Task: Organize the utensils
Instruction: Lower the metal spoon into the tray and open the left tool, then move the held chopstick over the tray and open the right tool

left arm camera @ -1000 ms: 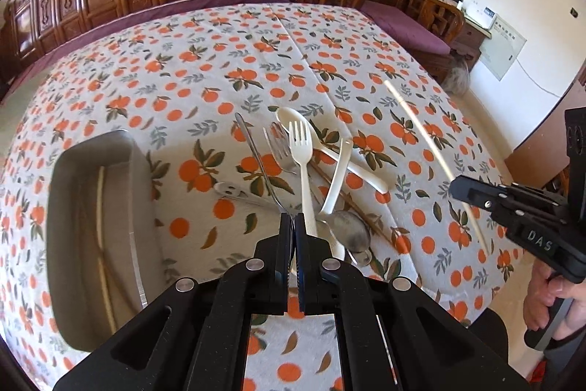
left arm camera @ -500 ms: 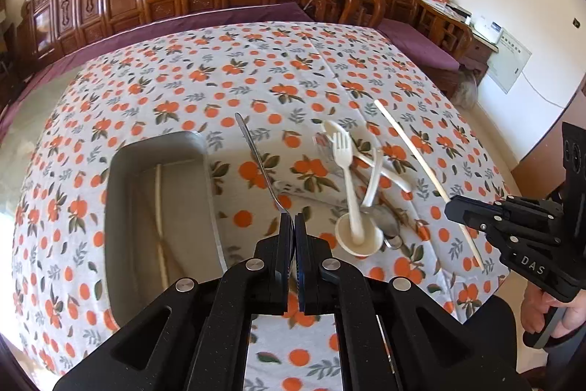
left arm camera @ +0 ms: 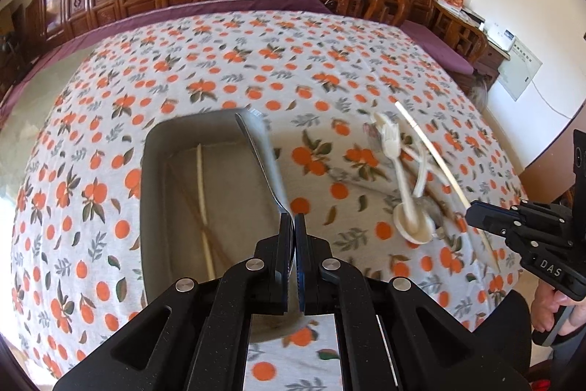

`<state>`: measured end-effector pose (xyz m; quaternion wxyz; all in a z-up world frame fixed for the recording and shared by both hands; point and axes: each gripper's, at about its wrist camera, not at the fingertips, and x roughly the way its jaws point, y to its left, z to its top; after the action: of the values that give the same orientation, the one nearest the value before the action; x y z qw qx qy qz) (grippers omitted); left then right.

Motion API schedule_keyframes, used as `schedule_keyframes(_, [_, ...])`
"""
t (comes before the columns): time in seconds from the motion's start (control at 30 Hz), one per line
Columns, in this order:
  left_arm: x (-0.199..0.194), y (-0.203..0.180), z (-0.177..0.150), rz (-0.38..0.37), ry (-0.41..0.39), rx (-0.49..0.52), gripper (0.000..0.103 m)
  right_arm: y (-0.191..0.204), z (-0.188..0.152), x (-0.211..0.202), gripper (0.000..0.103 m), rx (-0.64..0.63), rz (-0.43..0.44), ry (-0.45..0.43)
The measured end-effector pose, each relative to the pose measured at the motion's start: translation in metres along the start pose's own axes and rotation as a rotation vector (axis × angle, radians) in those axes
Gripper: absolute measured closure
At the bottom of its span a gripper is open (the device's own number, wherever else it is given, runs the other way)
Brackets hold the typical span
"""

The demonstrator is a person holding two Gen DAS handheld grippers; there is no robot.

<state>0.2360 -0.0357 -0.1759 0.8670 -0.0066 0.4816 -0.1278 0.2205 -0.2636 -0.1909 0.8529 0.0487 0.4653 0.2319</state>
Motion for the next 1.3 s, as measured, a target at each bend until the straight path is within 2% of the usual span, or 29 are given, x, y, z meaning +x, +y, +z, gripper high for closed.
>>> schedule_keyframes(0.33, [0.03,0.024,-0.014,-0.031,0.056,-0.053,0.101,0.022,0.004,0.021,0.097,-0.013,-0.016,0.039])
schedule_keyframes(0.7, [0.043,0.036,-0.012,-0.031,0.06,-0.063,0.101,0.033,0.011,0.033,0.097,-0.022,-0.037,0.059])
schedule_keyframes(0.97, [0.026,0.047,-0.005,-0.001,0.001,-0.056,0.101,0.046,0.018,0.047,0.097,-0.019,-0.028,0.072])
schedule_keyframes(1.3, [0.002,0.068,-0.001,0.074,-0.068,-0.042,0.099,0.087,0.039,0.071,0.097,-0.027,0.032,0.072])
